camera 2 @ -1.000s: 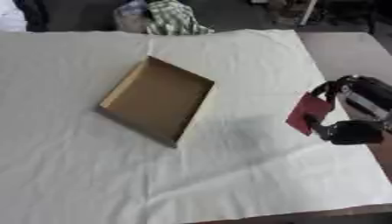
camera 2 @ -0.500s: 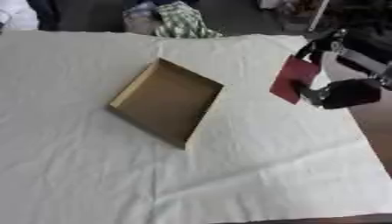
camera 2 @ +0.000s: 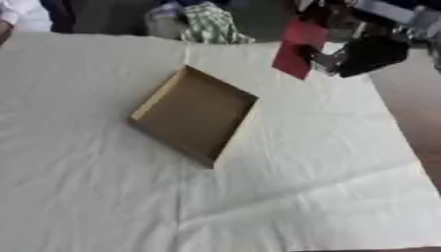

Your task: Pick up objects on the table and place them in the box.

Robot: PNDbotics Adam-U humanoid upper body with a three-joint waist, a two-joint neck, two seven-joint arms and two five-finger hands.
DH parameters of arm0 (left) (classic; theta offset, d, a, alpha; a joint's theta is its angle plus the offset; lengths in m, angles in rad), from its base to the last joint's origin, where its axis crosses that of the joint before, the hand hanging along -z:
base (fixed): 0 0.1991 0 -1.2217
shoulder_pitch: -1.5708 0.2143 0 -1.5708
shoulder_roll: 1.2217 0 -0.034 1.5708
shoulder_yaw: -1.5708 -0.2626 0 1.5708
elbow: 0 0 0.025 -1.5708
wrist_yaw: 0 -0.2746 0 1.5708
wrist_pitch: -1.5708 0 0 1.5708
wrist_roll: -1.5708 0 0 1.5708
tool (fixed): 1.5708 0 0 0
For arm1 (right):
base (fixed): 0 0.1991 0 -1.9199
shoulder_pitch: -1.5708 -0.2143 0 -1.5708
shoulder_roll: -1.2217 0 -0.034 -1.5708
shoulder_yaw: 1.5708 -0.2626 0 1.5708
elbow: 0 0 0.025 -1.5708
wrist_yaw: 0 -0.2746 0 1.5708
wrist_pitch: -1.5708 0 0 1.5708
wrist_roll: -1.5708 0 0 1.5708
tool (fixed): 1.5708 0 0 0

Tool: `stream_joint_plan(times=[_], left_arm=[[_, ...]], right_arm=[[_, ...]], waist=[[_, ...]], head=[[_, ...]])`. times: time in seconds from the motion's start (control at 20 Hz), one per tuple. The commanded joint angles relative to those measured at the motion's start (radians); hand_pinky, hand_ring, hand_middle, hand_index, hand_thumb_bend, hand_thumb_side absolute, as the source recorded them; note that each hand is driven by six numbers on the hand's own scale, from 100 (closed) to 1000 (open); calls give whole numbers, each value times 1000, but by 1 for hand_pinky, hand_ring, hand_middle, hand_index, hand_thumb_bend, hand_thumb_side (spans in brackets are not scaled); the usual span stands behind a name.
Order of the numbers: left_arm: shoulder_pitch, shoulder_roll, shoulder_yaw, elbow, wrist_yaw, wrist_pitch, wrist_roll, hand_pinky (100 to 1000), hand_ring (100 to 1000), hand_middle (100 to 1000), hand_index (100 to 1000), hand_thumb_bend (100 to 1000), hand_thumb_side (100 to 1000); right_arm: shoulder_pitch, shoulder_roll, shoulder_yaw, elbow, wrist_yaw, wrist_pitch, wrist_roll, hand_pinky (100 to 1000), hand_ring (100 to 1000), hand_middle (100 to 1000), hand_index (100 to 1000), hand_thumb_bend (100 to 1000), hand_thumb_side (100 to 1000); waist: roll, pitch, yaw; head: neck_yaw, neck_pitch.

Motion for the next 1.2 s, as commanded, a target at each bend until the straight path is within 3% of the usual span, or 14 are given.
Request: stream_joint_plan(times=[0.05, 0.6, 1.2], left_arm=[[-19, -3, -7, -15, 11, 1, -10, 581, 796, 763, 760, 100, 636], [-38, -25, -20, -15, 36, -2, -23, 583, 795, 762, 760, 100, 638], [-55, -47, -28, -15, 51, -1, -36, 583, 796, 763, 760, 100, 639]], right_arm=[[-66, 31, 21, 64, 47, -16, 30, 903, 757, 394, 653, 100, 535], [-237, 237, 111, 281, 135, -73, 71, 886, 732, 382, 634, 100, 604], [-268, 391, 132, 470, 248, -104, 30, 878, 730, 380, 623, 100, 644]], waist=[[3, -12, 6], [7, -3, 49], [15, 16, 85]], head=[[-11, -10], [-44, -4], [-84, -21]])
